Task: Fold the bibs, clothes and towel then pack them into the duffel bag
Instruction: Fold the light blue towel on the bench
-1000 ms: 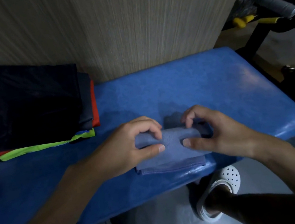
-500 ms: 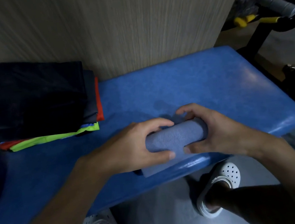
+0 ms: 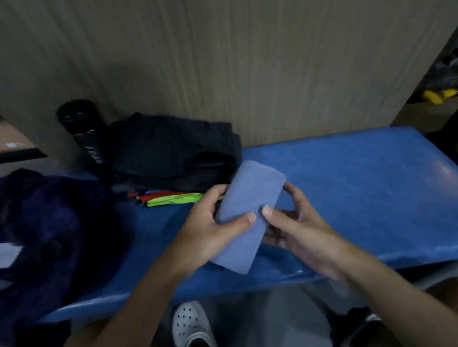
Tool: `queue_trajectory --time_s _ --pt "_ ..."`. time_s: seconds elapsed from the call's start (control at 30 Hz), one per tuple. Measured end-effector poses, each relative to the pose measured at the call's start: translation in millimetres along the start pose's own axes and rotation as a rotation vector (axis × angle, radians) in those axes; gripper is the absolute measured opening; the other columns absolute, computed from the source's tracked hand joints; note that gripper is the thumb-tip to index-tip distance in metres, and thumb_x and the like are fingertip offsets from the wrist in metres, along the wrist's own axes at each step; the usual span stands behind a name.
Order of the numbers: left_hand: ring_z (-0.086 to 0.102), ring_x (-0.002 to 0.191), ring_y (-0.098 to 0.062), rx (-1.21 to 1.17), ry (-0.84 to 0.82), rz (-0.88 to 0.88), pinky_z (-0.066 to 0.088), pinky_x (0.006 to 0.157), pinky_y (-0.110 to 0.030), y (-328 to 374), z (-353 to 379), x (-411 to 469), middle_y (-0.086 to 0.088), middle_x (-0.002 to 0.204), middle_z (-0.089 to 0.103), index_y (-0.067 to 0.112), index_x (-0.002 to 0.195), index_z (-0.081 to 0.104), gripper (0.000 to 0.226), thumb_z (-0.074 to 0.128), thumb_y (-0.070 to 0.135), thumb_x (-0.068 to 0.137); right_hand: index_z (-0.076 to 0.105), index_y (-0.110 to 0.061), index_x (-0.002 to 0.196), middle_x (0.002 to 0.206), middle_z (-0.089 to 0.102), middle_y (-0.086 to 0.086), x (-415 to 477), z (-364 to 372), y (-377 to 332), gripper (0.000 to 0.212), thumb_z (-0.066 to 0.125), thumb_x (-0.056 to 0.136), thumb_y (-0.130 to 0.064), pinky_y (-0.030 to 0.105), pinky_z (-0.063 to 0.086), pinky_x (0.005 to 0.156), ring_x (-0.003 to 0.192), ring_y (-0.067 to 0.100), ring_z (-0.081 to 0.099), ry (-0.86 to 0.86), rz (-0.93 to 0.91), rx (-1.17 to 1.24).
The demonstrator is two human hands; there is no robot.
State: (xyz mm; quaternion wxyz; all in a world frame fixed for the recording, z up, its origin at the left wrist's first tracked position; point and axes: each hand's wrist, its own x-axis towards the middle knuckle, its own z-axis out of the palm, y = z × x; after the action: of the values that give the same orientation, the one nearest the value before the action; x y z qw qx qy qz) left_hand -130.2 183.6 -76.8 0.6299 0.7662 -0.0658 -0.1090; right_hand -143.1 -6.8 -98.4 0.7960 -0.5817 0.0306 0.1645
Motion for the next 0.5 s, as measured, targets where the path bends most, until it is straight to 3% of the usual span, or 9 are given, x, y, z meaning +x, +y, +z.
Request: queue_trajectory --time_s 0.1,0.27,0.4,0.5 --pt "0.070 0.099 -0.013 -0.048 0.096 -0.054 0.058 0.078 -0.031 -13.9 -27.6 -26.4 0.005 0.109 0.071 0.028 0.117 0.058 0.045 0.079 0.029 0.077 0.034 -0.035 0.140 0.102 0.065 0.024 7.1 49.2 13.9 0.071 0.073 0.084 -0.015 0.048 0.057 0.088 0.098 0.030 0.068 0.014 -0.013 -0.028" --pt "0.062 0.099 -0.006 0.012 0.278 -0.093 0.052 0.074 -0.019 -32.9 -70.4 -60.9 0.002 0.118 0.057 0.034 0.125 0.044 0.041 0.066 0.023 0.093 0.037 -0.045 0.130 0.104 0.065 0.027 25.1 112.7 41.1 0.066 0.078 0.082 -0.026 0.061 0.054 0.084 0.101 0.044 0.064 0.114 -0.017 -0.171" --pt "0.052 0.103 0.004 0.103 0.321 -0.119 0.040 0.078 -0.012 -44.9 -98.1 -66.0 0.010 0.118 0.055 0.030 0.127 0.051 0.032 0.059 0.024 0.097 0.042 -0.037 0.128 0.106 0.066 0.015 37.0 142.1 49.8 0.058 0.072 0.086 -0.010 0.051 0.057 0.081 0.100 0.036 0.067 0.069 0.016 -0.199" --pt "0.052 0.101 0.005 0.066 0.337 -0.161 0.039 0.080 -0.012 -51.4 -111.2 -57.3 0.014 0.114 0.054 0.025 0.131 0.054 0.033 0.056 0.024 0.099 0.047 -0.029 0.124 0.101 0.065 0.006 47.9 152.5 49.7 0.051 0.070 0.086 -0.004 0.032 0.057 0.071 0.093 0.027 0.065 0.032 -0.019 -0.307"
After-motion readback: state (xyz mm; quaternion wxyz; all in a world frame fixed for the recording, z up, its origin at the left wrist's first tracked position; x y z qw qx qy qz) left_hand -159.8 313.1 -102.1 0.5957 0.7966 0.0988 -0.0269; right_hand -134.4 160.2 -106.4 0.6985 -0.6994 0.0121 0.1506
